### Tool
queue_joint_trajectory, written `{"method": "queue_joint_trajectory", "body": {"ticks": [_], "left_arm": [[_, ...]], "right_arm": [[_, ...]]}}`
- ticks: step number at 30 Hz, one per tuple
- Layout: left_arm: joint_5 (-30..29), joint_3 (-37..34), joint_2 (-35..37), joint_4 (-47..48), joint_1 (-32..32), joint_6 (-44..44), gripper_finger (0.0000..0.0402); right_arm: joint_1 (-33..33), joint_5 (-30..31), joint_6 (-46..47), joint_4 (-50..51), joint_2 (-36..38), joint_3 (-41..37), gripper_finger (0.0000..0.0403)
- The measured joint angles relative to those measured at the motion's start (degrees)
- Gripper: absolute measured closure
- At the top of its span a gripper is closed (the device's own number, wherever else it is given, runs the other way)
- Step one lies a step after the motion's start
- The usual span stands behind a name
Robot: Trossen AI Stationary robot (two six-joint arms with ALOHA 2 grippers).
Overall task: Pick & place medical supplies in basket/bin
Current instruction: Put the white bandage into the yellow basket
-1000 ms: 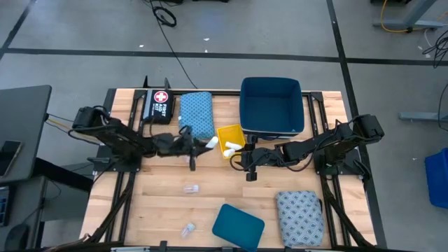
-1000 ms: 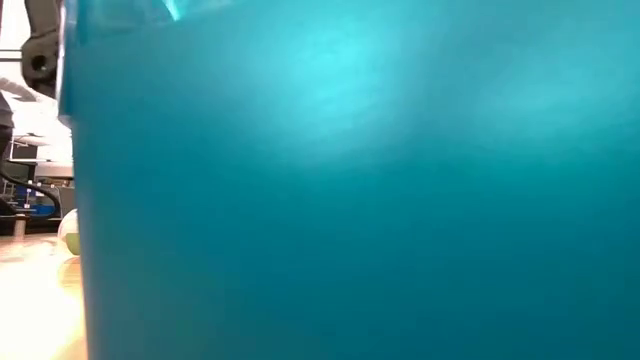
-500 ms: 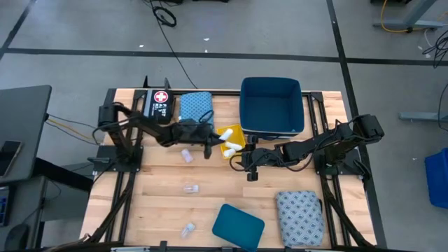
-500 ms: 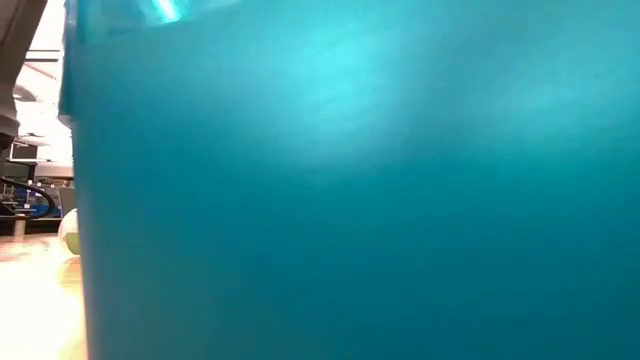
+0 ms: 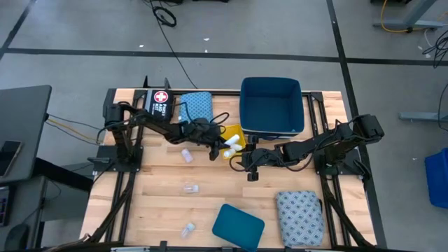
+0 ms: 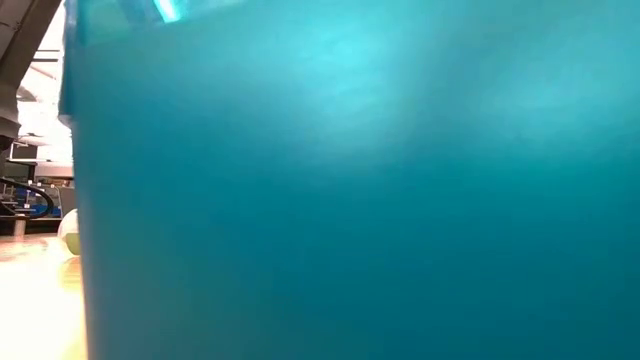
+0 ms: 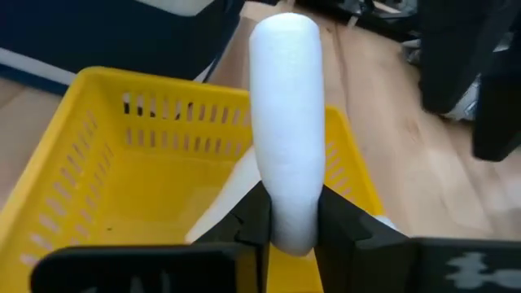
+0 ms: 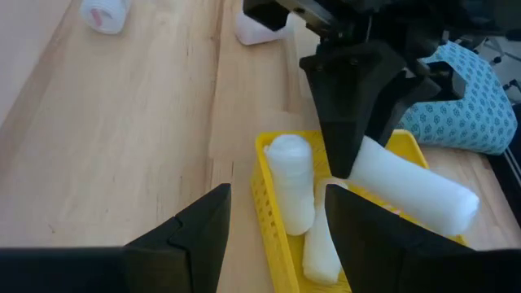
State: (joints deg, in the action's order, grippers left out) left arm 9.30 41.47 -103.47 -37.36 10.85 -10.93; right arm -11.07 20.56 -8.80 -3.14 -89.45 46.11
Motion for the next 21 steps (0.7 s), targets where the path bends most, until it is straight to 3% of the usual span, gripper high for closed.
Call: {"method": "queue_joint_trajectory", "body": {"ticks": [6, 17, 21], "left_arm": [[-0.2, 0.0, 0.0, 0.1, 0.0, 1.0, 0.0307], [-0.1, 0.0, 0.0, -1.0, 0.0, 1.9, 0.0165], [2.5, 0.0, 0.3, -0.6, 0.0, 2.5, 0.0136]], "right_arm": [[0.0, 0.0, 0.0, 0.0, 0.0, 0.0, 0.0195], [0.0, 0.0, 0.0, 0.0, 0.0, 0.0, 0.0195], [0.0, 0.1, 0.0, 0.0, 0.0, 0.0, 0.0195]]}}
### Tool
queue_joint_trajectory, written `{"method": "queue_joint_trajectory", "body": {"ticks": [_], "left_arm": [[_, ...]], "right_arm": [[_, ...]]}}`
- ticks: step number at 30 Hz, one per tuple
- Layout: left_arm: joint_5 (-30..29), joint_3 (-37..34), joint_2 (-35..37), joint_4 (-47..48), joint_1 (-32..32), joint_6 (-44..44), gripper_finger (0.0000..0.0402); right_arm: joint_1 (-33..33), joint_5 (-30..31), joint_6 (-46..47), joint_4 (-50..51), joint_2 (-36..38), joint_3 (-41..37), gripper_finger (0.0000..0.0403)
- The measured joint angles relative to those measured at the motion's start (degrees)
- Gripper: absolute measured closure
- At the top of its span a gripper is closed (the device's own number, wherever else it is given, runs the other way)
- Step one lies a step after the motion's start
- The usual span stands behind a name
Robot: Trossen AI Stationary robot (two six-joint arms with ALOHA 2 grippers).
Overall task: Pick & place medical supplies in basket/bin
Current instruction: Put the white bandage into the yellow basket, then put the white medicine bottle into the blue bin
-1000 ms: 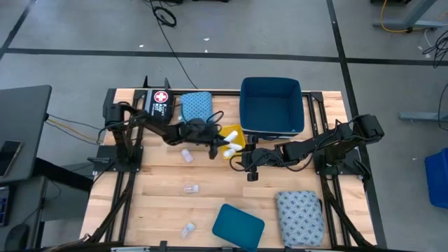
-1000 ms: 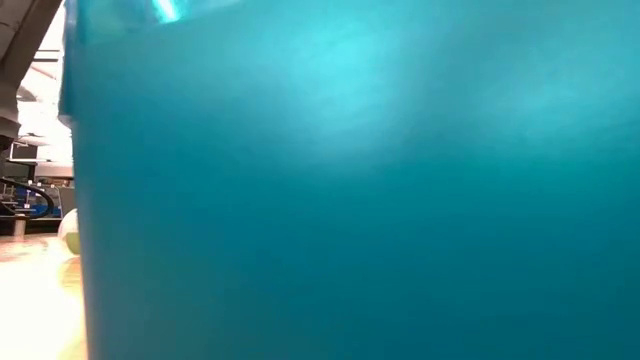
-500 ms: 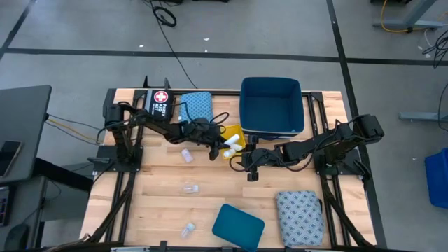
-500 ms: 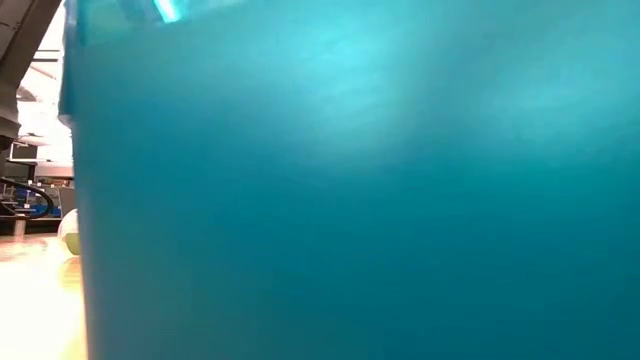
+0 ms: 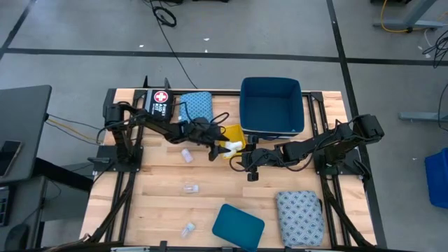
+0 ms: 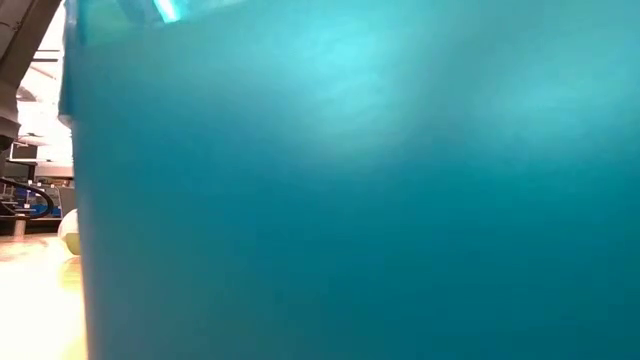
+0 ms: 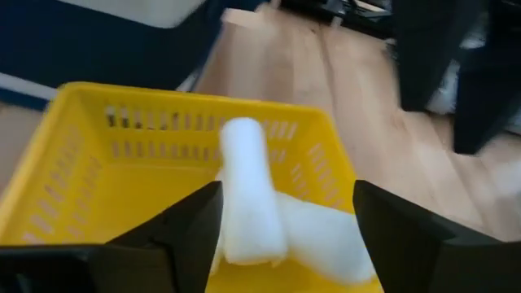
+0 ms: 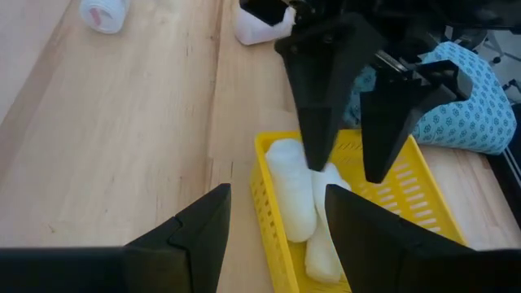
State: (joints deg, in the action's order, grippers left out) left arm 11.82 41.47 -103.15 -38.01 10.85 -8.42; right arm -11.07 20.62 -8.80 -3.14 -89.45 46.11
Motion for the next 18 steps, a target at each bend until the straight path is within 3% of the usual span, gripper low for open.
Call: {"method": "queue_joint_trajectory", "body": {"ticks": [8, 14, 18], "left_arm": [[5.5, 0.0, 6.6, 6.2, -0.2, 2.5, 0.0142], [6.2, 0.0, 13.6, 23.2, -2.8, 6.5, 0.0146], [3.2, 0.0, 17.4, 33.5, -6.0, 6.9, 0.0144]], "right_arm": [[0.0, 0.0, 0.0, 0.0, 0.0, 0.0, 0.0195], [0.0, 0.0, 0.0, 0.0, 0.0, 0.0, 0.0195], [0.0, 0.0, 0.0, 0.5, 0.0, 0.0, 0.0195]]}}
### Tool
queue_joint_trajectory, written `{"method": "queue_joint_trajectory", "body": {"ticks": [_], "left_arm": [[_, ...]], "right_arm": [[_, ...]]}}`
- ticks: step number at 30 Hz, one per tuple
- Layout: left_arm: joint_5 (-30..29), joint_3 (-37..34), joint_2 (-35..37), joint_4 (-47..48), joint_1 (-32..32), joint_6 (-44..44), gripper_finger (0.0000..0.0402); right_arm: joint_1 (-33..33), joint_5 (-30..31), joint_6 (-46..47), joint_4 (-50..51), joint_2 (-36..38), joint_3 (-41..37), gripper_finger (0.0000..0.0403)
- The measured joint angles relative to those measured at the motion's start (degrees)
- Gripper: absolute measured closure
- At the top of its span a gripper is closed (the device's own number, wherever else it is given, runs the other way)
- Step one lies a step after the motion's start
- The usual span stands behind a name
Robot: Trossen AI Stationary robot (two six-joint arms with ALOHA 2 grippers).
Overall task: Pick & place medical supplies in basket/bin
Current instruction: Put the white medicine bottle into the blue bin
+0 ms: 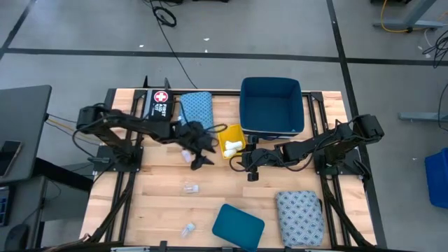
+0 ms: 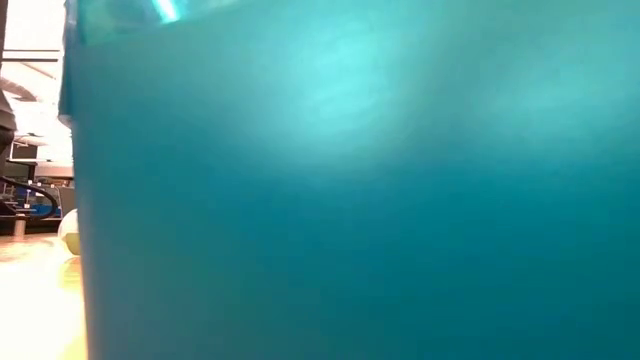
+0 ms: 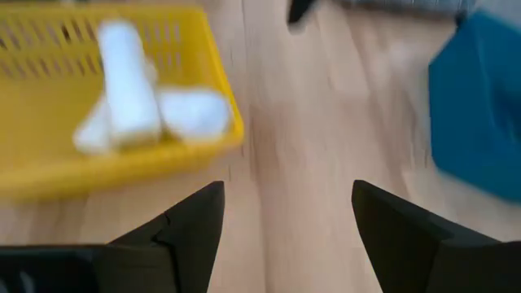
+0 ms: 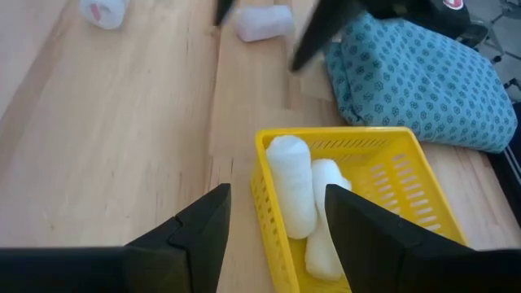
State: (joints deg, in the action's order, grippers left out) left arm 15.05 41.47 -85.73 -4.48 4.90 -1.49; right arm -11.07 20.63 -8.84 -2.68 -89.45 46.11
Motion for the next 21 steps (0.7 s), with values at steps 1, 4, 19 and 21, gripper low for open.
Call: {"method": "queue_joint_trajectory", "body": {"ticks": [1, 4, 19, 21], "left_arm": [[-1.2, 0.0, 1.0, 2.5, -0.9, 0.0, 0.0143], [-5.1, 0.0, 3.0, 8.4, -3.7, 0.2, 0.0141], [-21.3, 0.0, 4.3, 28.7, -11.6, 16.5, 0.0135], [-23.3, 0.0, 4.3, 30.1, -11.8, 17.3, 0.0132]], "right_arm": [[0.0, 0.0, -0.1, 0.1, 0.0, 0.0, 0.0195], [0.0, 0.0, -0.6, 0.4, 0.0, 0.0, 0.0195], [0.0, -0.4, -1.5, 0.9, 0.0, 0.0, 0.0195], [0.0, -0.6, -1.5, 0.9, 0.0, 0.0, 0.0195]]}}
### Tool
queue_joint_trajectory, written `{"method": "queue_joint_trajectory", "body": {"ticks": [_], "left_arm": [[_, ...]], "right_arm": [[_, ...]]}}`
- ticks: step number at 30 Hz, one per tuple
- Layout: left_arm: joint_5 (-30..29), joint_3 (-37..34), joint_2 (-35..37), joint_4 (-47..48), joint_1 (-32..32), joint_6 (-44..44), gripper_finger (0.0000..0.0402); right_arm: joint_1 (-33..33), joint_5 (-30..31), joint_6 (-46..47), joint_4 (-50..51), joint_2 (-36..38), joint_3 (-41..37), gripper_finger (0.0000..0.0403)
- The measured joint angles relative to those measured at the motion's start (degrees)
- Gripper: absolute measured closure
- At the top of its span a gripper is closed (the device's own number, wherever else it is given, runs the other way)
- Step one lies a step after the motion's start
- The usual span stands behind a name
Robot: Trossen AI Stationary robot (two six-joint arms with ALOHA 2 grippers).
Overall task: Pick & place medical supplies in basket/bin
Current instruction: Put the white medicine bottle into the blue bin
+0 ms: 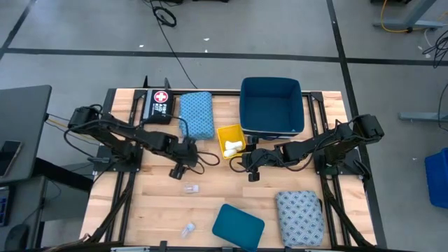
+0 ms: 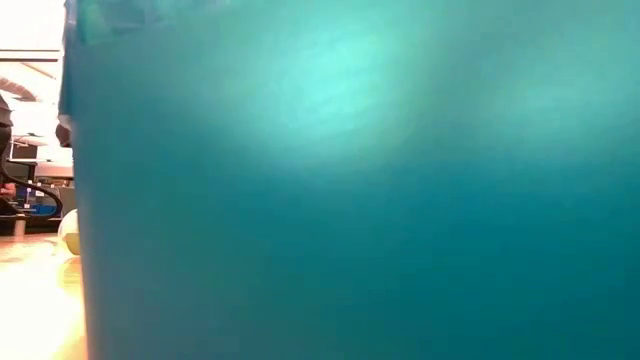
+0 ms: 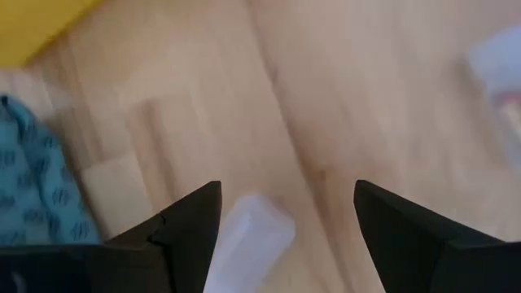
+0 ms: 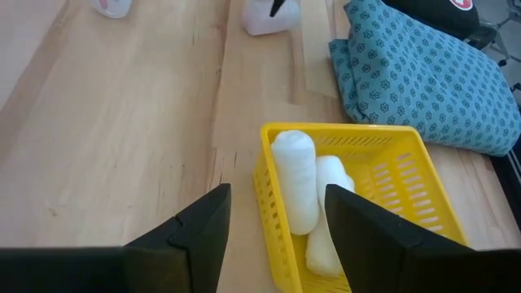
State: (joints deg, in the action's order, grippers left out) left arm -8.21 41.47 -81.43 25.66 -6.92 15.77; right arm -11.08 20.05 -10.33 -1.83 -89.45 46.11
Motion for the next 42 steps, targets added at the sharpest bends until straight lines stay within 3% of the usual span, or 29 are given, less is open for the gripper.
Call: {"method": "queue_joint_trajectory", "body": {"ticks": [5, 12, 24, 32, 37, 42], "left_arm": [[-1.6, 0.0, 0.0, 4.3, 0.2, 1.2, 0.0126], [-4.9, 0.0, -0.4, 3.1, 0.5, 4.6, 0.0125], [-3.7, -0.2, -1.1, 2.7, 1.2, 5.7, 0.0125], [-2.3, -0.1, -6.1, 1.5, 2.2, 6.2, 0.0128], [-2.2, 0.0, -7.6, 1.5, 2.2, 5.7, 0.0152], [-2.1, -0.1, -7.1, 1.9, 2.0, 2.0, 0.0216]], "right_arm": [[0.0, 0.0, 0.0, 0.0, 0.0, 0.0, 0.0195], [0.0, 0.0, 0.0, 0.0, 0.0, 0.0, 0.0195], [0.0, 0.0, 0.0, 0.1, 0.0, 0.0, 0.0195], [0.0, -0.5, 0.0, 0.1, 0.0, 0.0, 0.0195], [0.0, -0.6, 0.0, 0.0, 0.0, 0.0, 0.0195], [0.0, -0.6, 0.0, 0.0, 0.0, 0.0, 0.0195]]}}
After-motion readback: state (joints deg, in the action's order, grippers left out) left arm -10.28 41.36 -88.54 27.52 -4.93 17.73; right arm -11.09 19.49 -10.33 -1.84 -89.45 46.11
